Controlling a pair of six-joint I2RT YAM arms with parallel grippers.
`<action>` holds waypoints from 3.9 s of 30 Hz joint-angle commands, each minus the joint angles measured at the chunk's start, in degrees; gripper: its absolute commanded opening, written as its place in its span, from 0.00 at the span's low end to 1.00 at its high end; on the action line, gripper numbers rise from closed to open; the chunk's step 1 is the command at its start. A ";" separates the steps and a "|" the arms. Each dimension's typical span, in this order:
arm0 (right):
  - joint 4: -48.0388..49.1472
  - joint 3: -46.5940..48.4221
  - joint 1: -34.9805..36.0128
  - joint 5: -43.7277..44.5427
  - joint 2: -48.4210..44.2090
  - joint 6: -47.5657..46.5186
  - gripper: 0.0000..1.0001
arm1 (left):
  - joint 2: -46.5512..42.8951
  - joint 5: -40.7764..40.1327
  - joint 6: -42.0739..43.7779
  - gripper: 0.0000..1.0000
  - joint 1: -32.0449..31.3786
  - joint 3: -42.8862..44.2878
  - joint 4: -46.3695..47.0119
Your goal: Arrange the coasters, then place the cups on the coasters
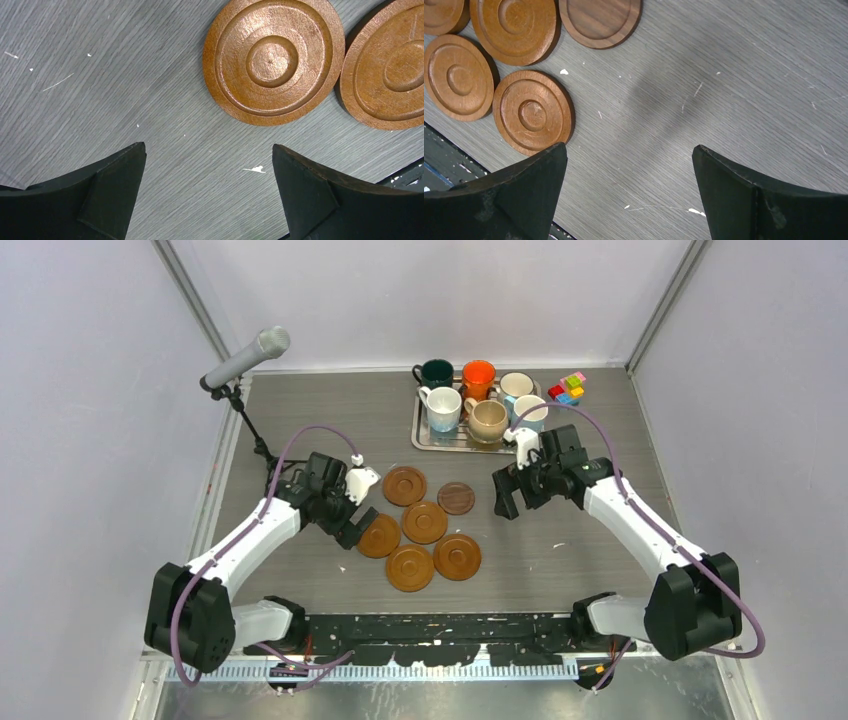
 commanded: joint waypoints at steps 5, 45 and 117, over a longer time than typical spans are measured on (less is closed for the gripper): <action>2.11 0.23 9.12 2.79 4.71 -2.54 1.00 | 1.96 2.40 0.81 1.00 0.05 2.23 2.05; 11.48 -0.81 28.16 29.44 23.94 -8.36 0.89 | 15.70 -4.15 8.37 0.59 -1.16 1.78 7.23; 1.87 21.01 44.39 19.75 32.50 2.09 0.68 | 8.98 11.86 -1.82 0.85 9.94 11.07 0.98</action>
